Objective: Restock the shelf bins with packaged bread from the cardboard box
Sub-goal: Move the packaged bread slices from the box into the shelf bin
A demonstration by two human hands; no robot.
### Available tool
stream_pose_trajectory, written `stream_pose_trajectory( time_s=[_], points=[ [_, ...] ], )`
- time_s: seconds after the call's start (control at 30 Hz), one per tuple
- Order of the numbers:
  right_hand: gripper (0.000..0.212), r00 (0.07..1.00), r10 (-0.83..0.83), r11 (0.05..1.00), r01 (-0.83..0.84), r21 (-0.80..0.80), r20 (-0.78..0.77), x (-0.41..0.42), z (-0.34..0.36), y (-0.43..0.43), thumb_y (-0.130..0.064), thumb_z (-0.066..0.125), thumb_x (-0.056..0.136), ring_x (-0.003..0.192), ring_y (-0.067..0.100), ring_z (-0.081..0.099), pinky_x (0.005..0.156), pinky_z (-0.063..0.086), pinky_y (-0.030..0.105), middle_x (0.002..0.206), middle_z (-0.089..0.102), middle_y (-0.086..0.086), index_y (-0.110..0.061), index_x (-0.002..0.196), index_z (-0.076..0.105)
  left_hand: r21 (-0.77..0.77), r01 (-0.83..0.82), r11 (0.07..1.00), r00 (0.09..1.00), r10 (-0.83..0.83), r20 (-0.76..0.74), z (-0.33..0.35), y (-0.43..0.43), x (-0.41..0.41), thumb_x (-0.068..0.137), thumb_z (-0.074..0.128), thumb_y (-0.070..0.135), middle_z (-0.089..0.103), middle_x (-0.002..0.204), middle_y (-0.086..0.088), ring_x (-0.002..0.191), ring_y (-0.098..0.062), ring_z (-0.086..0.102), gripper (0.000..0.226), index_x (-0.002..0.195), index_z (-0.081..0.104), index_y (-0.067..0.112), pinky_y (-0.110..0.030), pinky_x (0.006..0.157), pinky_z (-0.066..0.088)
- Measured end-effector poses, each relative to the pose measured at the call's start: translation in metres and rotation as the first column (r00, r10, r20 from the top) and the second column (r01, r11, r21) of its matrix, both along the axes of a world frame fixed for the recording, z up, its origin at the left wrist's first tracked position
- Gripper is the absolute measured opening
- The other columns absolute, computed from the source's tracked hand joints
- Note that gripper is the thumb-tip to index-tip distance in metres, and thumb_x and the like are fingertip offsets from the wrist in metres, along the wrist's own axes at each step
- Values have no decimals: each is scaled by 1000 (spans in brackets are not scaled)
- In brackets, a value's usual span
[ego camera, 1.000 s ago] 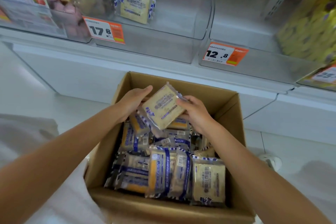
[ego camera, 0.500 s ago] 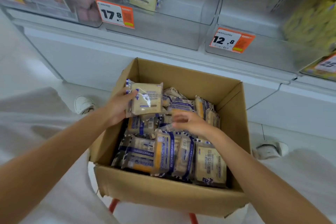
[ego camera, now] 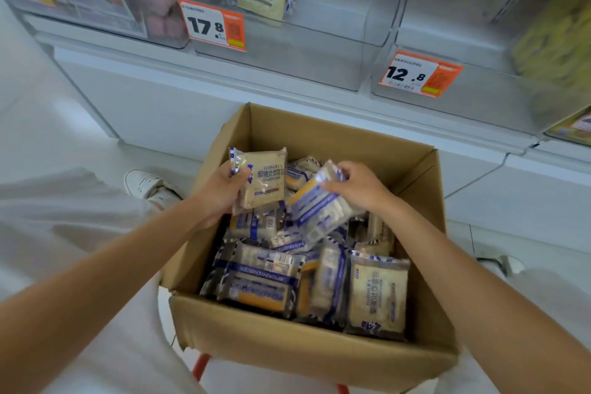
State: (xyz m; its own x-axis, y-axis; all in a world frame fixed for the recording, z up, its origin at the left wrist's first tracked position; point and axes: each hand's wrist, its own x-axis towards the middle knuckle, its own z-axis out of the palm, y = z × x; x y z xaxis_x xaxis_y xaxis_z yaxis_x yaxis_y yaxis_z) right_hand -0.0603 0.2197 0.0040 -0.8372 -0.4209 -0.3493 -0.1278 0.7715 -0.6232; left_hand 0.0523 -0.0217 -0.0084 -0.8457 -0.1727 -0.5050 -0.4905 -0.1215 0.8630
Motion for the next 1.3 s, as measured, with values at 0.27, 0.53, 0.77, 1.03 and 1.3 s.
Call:
stream_pose_trajectory(
  time_s=[0.27, 0.53, 0.77, 1.03, 1.3],
  points=[
    [38, 970, -23, 910, 120, -397, 241, 23, 45, -60, -43, 36, 104, 109, 10, 59, 95, 52, 32, 119, 61, -7, -20, 113, 65, 318, 16, 948, 1000, -19, 6, 20, 38, -27, 99, 25, 62, 68, 124, -11, 111, -31, 67, 58, 132, 56, 25, -52, 96, 52],
    [56, 972, -169, 896, 221, -385, 164, 8, 23, -46, -32, 74, 84, 116, 11, 55, 97, 45, 31, 130, 53, -11, -24, 133, 48, 390, -61, 919, 997, 71, -10, 12, 19, -35, 103, 47, 32, 66, 126, -14, 112, -30, 66, 37, 134, 56, 14, -51, 88, 56],
    [41, 908, -93, 853, 284, -438, 409, -9, 45, -47, -32, 84, 71, 97, 18, 70, 94, 53, 42, 103, 75, 1, -20, 106, 66, 13, 189, 982, 968, -184, -171, 53, 9, -44, 86, 60, 61, 71, 118, -5, 111, -24, 67, 56, 126, 61, 21, -45, 98, 52],
    [34, 947, -109, 732, 282, -620, 301, -52, 138, -87, -14, 83, 75, 97, 18, 70, 82, 56, 31, 102, 75, 5, -13, 103, 64, -445, -80, 892, 894, -134, -428, 137, -28, -94, 88, 68, 46, 68, 91, 6, 83, -9, 64, 44, 115, 63, 12, -24, 76, 52],
    [105, 922, -232, 558, 388, -734, 310, -159, 175, -152, -28, 99, 35, 92, 23, 73, 84, 59, 42, 108, 73, 9, -7, 128, 55, -620, -559, 550, 785, 110, -610, 165, -134, -166, 88, 69, 40, 61, 104, 3, 95, -16, 58, 36, 114, 61, 16, -31, 81, 48]
  ],
)
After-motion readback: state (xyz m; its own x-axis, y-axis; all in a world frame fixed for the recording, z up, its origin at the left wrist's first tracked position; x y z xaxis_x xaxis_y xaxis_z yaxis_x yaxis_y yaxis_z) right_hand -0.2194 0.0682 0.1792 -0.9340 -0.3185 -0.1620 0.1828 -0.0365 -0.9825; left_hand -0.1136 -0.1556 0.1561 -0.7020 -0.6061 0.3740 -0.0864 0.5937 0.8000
